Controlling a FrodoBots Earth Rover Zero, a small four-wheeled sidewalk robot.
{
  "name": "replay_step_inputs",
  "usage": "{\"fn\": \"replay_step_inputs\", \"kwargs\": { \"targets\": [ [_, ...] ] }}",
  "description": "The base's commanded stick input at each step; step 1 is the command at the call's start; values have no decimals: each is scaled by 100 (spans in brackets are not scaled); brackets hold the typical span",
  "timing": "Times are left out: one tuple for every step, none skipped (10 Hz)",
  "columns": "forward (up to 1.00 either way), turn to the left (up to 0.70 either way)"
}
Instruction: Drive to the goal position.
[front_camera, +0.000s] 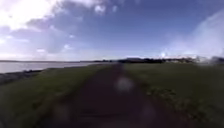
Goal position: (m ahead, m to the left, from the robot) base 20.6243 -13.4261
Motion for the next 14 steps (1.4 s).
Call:
{"fn": "replay_step_inputs", "kwargs": {
  "targets": [
    [70, 0],
    [70, 0],
    [70, 0],
    [70, 0],
    [70, 0],
    [70, 0],
    [70, 0],
    [70, 0],
    [70, 0],
    [70, 0],
    [70, 0],
    [70, 0],
    [70, 0],
    [70, 0]
  ]
}}
